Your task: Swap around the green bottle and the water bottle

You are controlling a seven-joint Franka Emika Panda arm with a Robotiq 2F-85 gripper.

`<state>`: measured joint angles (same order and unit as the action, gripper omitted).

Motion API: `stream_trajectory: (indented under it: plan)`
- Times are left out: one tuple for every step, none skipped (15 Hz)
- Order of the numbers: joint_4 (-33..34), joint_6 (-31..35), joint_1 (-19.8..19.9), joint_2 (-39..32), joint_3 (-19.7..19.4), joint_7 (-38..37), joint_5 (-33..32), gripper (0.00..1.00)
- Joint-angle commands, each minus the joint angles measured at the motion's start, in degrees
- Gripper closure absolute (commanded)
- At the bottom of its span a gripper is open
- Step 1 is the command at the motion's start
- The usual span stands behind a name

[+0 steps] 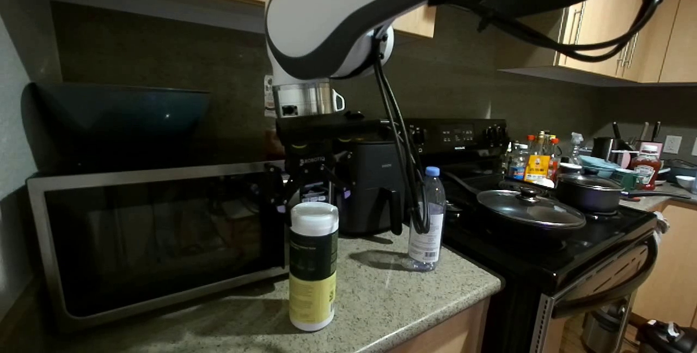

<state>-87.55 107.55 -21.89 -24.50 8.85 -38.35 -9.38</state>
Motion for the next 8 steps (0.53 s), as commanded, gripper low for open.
stream_trajectory:
  plan:
    - [0.50,-0.29,-0.38,-0.15,-0.54,0.08,0.16,0.00]
    - [0.56,-0.29,-0.37,-0.15,-0.58,0.07,0.16,0.00]
    - [0.59,-0.34,-0.30,-0.25,-0.55,0.23,0.32,0.00]
    - [0.64,-0.38,-0.14,-0.41,-0.44,0.62,0.69,0.00]
    - [0.67,-0.41,-0.09,-0.56,-0.41,0.82,0.80,0.00]
    - [0.68,-0.43,0.04,-0.71,-0.33,1.23,1.03,0.00]
    - [0.68,-0.35,0.13,-0.90,-0.27,1.59,1.19,0.00]
    - [0.67,-0.30,0.18,-1.10,-0.23,1.93,1.27,0.00]
